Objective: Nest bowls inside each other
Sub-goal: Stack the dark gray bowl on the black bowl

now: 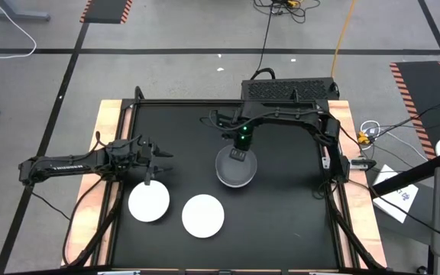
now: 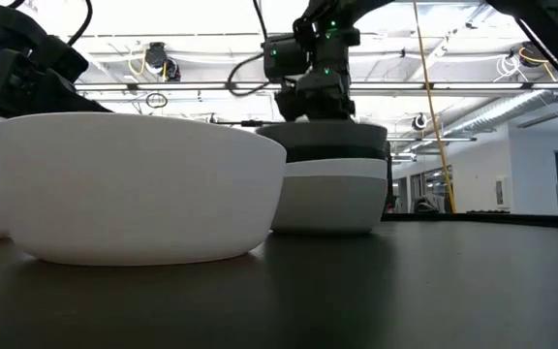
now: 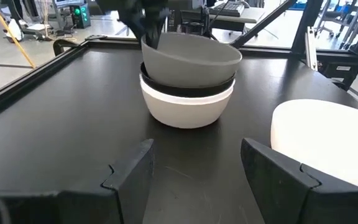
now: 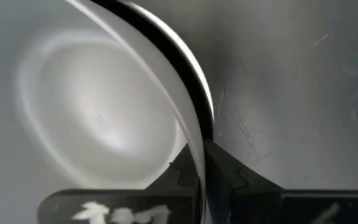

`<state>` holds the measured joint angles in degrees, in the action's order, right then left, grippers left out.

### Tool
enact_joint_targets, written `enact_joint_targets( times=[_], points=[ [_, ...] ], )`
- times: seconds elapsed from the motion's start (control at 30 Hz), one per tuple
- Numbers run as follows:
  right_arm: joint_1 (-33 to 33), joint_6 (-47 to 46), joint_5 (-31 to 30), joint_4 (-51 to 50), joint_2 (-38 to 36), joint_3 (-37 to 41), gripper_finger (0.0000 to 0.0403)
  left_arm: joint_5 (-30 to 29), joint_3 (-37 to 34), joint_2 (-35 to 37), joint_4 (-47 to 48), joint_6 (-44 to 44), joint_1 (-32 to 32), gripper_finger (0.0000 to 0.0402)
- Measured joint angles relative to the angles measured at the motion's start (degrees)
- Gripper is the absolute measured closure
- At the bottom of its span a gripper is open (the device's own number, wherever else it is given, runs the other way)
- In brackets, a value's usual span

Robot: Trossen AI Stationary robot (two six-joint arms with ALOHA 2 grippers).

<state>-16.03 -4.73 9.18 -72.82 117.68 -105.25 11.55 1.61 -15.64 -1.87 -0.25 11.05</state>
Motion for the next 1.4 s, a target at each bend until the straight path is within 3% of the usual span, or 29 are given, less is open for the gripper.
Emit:
enact_joint_targets(
  times=[0.6,1.03,1.4],
  points=[
    [0.1,-0.1,0.2,4.2,-0.1,3.8,0.0403,0.0,0.0,0.0,-0.1,0.4,0.0,0.0158],
    [0.0,1.1,6.2,7.1,0.1,3.8,0.0403,0.0,0.0,0.0,-0.1,0.6,0.0,0.0158],
    [0.0,-0.3,7.3,2.2,0.1,3.9,0.0403,0.0,0.0,0.0,-0.1,0.5,0.0,0.0158]
  ],
)
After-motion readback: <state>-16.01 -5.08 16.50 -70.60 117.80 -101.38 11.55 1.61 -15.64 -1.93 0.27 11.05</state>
